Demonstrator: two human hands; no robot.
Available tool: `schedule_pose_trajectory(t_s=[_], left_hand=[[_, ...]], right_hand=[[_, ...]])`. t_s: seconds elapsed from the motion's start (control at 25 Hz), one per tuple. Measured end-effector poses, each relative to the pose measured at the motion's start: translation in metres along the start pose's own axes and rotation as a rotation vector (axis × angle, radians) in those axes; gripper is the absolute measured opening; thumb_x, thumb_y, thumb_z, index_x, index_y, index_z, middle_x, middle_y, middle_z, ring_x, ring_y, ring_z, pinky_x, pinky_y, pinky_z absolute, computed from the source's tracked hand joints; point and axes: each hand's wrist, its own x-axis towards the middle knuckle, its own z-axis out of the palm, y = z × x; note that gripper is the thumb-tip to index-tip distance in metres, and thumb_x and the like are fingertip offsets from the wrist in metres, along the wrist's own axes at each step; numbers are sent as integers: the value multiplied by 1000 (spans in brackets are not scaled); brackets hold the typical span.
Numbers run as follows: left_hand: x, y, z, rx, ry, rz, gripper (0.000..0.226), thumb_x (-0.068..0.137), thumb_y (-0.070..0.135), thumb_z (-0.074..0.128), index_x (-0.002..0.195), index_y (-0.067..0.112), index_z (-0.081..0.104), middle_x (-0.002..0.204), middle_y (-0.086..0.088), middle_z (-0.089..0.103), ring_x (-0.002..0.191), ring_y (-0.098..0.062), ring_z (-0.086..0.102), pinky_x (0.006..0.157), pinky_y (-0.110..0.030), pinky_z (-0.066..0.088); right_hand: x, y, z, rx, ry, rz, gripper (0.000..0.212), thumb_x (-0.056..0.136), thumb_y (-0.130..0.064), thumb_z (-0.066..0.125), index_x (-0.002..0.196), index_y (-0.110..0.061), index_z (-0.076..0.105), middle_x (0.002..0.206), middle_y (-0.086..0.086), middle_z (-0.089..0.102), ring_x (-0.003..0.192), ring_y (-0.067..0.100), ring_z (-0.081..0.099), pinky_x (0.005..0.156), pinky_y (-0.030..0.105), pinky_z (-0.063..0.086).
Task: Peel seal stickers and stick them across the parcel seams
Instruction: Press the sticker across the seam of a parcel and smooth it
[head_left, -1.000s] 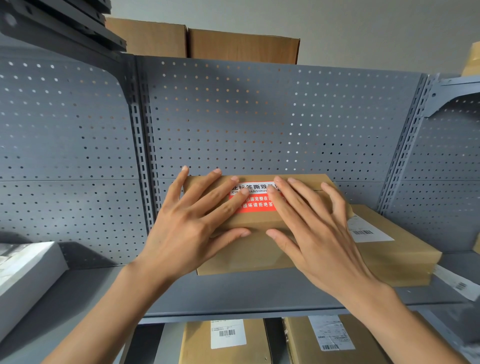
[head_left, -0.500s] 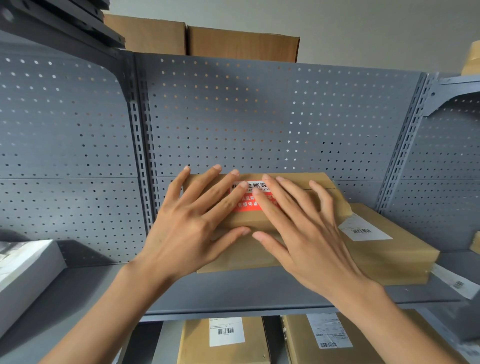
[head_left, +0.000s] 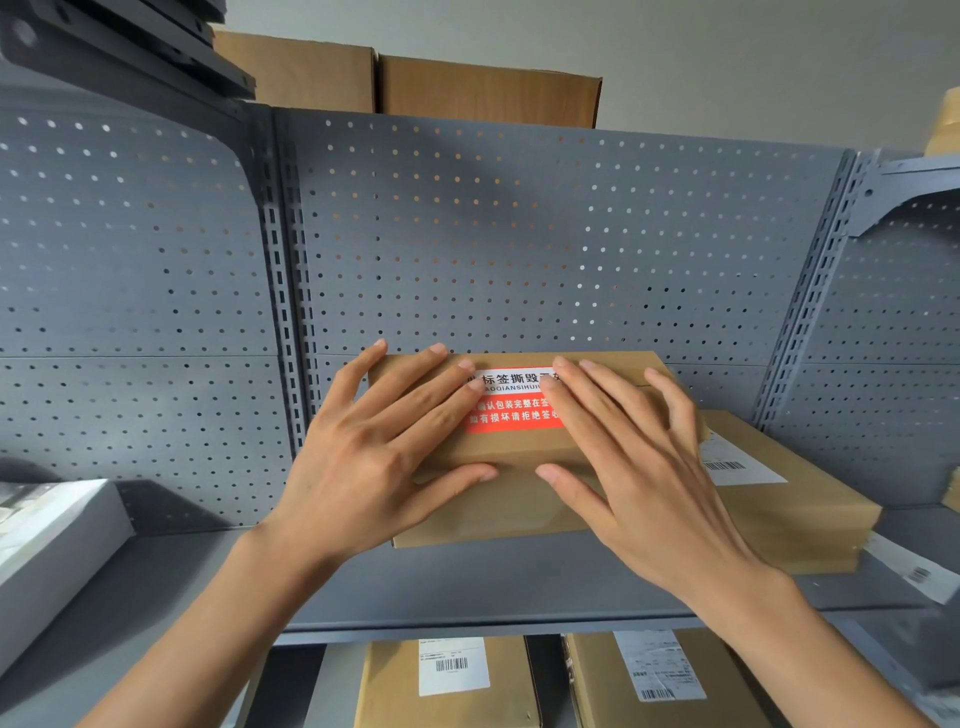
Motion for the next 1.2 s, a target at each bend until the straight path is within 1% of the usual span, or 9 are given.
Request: schedule_pose_trajectory(t_s=[0.4,0.48,0.56,0.68,0.76,0.88,1.0,1.12,1.2], left_hand=[[-15,-2,-6,-124,16,-89,68,91,56,73,137,8,63,149,-7,57,144,-28,50,115,-65,36],[-22,0,-6,-183,19,-165,70,88,56,74,138,9,62,152,-9,55,147,-29,46,116,-62,36],[-26,2,-6,-249,27,-204,71,87,55,76,137,7,62,150,-11,56,148,-31,45,117,-55,39],[-28,4,-6,-264,37,-195,70,85,53,77,136,6,62,146,-12,59,145,-32,47,115,-52,42],[-28,5,-7,-279,40,-205,70,85,53,77,135,5,63,147,-14,57,145,-34,47,116,-53,41],[-31,9,-9,-336,43,-261,72,83,50,78,136,4,61,153,-19,50,150,-35,39,122,-52,35],[-45,21,-14,-411,63,-426,76,81,48,77,141,7,56,161,-17,39,154,-32,34,124,-46,33],[-69,41,-20,-508,94,-608,84,78,58,77,151,28,49,167,-6,35,151,-16,39,116,-21,38],[-84,54,-20,-554,86,-630,81,81,62,75,153,36,46,167,-4,35,151,-15,40,116,-27,41]], right_hand=[[-19,19,-8,139,23,118,65,105,-53,39,152,-9,46,163,5,39,151,20,37,119,60,28],[-29,22,-11,287,21,266,65,104,-57,38,155,-17,44,166,-2,36,153,9,29,121,54,27],[-34,20,-16,591,-3,573,62,100,-61,42,156,-34,39,164,-20,34,151,-5,25,123,46,28],[-34,15,-21,976,-56,912,50,95,-66,45,143,-51,47,143,-38,49,131,-23,41,123,41,33],[-32,12,-21,1154,-98,963,44,91,-63,43,127,-47,61,127,-31,67,119,-14,59,112,41,45],[-31,10,-24,1229,-103,970,48,91,-58,42,127,-38,66,122,-19,74,115,-1,67,101,39,52],[-36,8,-24,1243,-63,960,44,92,-54,45,124,-35,68,121,-16,74,116,2,67,102,40,52],[-51,1,-24,1247,-56,975,39,95,-49,47,124,-37,70,125,-17,73,122,3,65,110,44,45],[-67,-4,-24,1273,-93,987,35,97,-45,48,125,-43,69,128,-17,72,127,4,63,115,43,39]])
